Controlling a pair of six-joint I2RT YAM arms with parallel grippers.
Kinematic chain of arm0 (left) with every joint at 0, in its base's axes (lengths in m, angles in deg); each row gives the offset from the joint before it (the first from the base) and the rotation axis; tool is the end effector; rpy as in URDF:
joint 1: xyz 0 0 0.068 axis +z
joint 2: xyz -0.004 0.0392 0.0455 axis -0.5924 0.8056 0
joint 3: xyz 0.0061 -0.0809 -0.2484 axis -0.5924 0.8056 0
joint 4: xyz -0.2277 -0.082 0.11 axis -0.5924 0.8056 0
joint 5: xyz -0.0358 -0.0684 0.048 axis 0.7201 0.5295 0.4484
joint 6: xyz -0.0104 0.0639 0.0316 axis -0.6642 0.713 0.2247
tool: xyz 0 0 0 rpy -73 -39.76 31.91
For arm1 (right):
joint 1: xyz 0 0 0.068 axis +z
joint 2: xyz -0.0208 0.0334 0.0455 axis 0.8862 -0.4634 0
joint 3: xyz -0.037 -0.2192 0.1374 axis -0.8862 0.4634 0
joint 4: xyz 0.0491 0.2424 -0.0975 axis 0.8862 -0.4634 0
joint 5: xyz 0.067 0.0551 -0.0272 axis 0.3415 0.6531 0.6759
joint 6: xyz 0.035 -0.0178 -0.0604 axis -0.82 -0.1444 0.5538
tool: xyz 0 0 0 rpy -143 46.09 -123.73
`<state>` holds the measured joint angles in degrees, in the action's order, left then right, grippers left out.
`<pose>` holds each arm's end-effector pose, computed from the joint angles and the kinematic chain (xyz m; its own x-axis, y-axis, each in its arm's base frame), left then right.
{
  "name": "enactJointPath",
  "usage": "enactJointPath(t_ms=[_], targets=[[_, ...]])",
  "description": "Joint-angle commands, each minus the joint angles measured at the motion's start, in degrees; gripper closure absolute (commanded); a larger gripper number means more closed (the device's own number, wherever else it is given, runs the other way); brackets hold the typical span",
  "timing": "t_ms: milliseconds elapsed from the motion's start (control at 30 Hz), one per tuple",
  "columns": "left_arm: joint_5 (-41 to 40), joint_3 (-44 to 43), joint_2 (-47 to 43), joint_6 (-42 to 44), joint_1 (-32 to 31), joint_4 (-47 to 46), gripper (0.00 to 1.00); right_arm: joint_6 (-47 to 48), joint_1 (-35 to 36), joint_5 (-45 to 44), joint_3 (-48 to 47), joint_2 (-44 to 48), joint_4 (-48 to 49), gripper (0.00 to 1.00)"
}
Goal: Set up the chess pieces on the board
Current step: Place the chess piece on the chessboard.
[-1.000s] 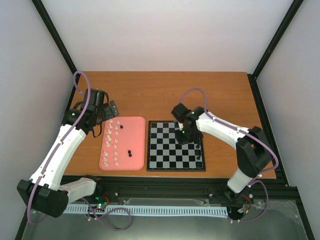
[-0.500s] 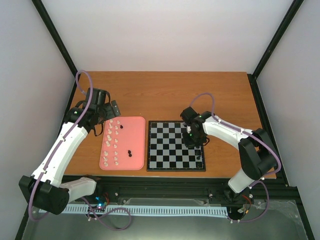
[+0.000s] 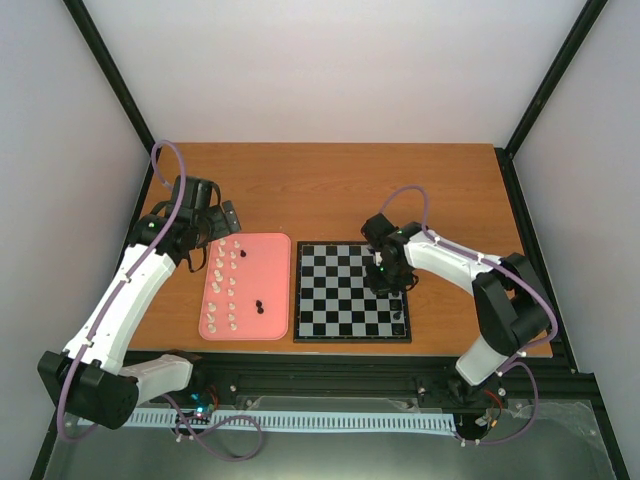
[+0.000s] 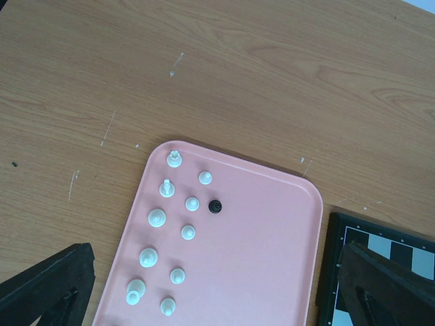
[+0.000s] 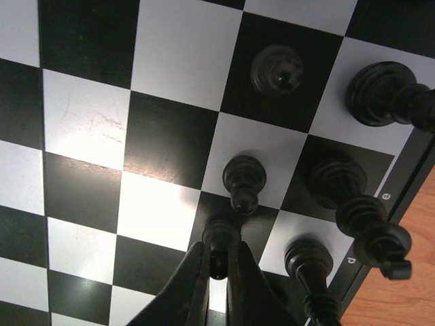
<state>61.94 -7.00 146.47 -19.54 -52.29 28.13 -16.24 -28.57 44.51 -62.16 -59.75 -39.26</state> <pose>0.2438 -0.0552 0.3090 -0.6940 -0.3548 -0.6265 -0.3030 0.9333 -0.1929 0.2363 0.1626 0.1450 -0.9760 -0.2060 -0.0708 -0.2118 0.9733 0.0888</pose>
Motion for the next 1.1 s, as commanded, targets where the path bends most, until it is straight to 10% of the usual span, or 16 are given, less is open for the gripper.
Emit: enactJointPath(t_ms=[0, 633, 1067], targets=[[-0.04, -0.11, -0.4, 0.3, 0.26, -0.57, 0.0, 0.54, -0.61, -1.55, 0.36, -0.91, 0.53, 0.95], [0.13, -0.35, 0.14, 0.29, 0.23, -0.85, 0.0, 1.79, -0.29, 0.55, -4.01, 1.83, -2.33, 0.7], [-0.69, -3.1, 0.38, -0.3, 0.23, 0.01, 0.0, 5.94, 13.39, 2.82, -28.95, -11.56, -6.08, 0.43]])
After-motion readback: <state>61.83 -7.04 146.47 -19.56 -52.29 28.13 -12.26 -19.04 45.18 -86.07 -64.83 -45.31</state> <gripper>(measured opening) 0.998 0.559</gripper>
